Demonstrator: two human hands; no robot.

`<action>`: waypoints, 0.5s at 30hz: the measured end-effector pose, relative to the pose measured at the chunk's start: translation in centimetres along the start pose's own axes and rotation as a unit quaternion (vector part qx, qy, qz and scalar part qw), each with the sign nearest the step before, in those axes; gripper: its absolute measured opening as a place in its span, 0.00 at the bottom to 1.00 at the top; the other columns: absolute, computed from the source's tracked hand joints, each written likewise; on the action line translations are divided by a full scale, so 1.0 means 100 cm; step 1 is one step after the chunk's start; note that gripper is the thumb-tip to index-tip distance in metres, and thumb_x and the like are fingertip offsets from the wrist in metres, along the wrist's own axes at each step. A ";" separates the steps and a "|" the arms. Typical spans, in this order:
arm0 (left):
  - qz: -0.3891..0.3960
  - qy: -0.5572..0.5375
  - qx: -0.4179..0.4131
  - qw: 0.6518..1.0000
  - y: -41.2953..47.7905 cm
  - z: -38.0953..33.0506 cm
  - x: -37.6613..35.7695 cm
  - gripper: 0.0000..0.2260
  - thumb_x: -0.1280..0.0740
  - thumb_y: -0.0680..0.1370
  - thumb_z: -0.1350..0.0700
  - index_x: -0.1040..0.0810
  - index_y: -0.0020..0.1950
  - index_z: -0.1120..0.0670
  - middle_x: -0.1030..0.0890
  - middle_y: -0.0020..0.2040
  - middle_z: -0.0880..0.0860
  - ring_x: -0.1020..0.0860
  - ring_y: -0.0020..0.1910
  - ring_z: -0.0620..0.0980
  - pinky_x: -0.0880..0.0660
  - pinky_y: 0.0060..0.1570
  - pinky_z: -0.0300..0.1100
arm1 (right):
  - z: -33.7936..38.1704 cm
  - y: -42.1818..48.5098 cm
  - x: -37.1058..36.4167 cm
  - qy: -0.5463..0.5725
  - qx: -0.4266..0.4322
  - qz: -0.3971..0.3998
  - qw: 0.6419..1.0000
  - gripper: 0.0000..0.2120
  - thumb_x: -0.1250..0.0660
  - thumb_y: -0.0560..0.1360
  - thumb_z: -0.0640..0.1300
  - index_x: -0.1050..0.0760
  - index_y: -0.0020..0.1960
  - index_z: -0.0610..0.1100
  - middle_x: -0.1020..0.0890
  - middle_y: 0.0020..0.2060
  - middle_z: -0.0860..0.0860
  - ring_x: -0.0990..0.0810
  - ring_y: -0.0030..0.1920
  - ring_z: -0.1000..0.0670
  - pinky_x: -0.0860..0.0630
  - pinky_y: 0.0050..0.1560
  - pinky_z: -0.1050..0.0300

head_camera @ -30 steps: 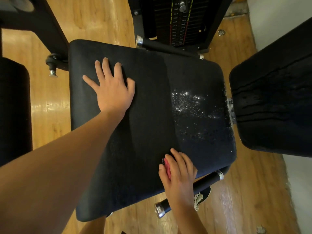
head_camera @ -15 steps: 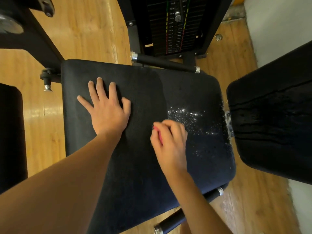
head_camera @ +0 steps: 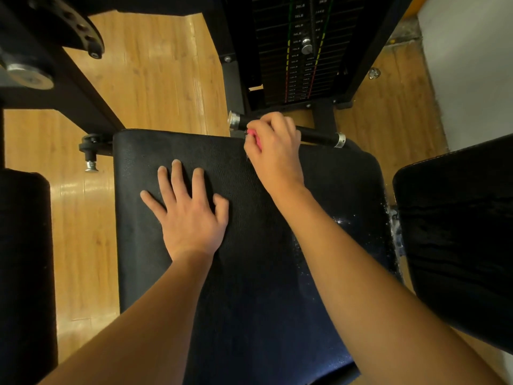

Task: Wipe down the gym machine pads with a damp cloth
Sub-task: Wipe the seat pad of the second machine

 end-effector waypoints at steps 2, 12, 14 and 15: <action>-0.004 0.002 0.000 1.000 0.000 0.000 -0.001 0.24 0.44 0.79 0.46 0.32 0.73 0.53 0.39 0.80 0.61 0.46 0.80 0.64 0.51 0.73 0.74 | -0.002 0.003 -0.010 -0.016 0.001 0.049 0.999 0.10 0.35 0.80 0.42 0.17 0.57 0.42 0.21 0.57 0.45 0.26 0.60 0.44 0.30 0.58 0.46; 0.002 0.001 0.002 1.000 0.001 -0.001 -0.001 0.24 0.42 0.79 0.47 0.32 0.73 0.54 0.39 0.80 0.61 0.46 0.80 0.65 0.51 0.74 0.74 | -0.010 0.002 -0.027 -0.051 -0.040 0.109 0.992 0.21 0.43 0.85 0.47 0.30 0.76 0.42 0.36 0.80 0.44 0.47 0.82 0.43 0.40 0.79 0.44; 0.001 -0.001 0.002 1.000 0.002 -0.002 -0.001 0.24 0.42 0.79 0.47 0.32 0.73 0.54 0.39 0.80 0.61 0.46 0.80 0.65 0.51 0.74 0.73 | -0.011 -0.002 -0.027 -0.057 -0.042 0.116 0.991 0.22 0.44 0.85 0.46 0.32 0.77 0.41 0.37 0.80 0.44 0.47 0.82 0.43 0.41 0.80 0.45; 0.001 -0.001 0.002 1.000 0.003 -0.002 0.000 0.25 0.42 0.79 0.46 0.32 0.73 0.54 0.39 0.80 0.61 0.46 0.80 0.65 0.51 0.74 0.73 | -0.011 -0.004 -0.026 -0.059 -0.045 0.117 0.990 0.23 0.44 0.85 0.46 0.33 0.78 0.41 0.37 0.80 0.44 0.48 0.82 0.44 0.41 0.80 0.46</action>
Point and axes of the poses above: each hand's wrist, its own y-axis towards the middle knuckle, its own x-axis out of the back of the hand, z = x × y, the point moved 3 cm from there along y, towards the middle knuckle
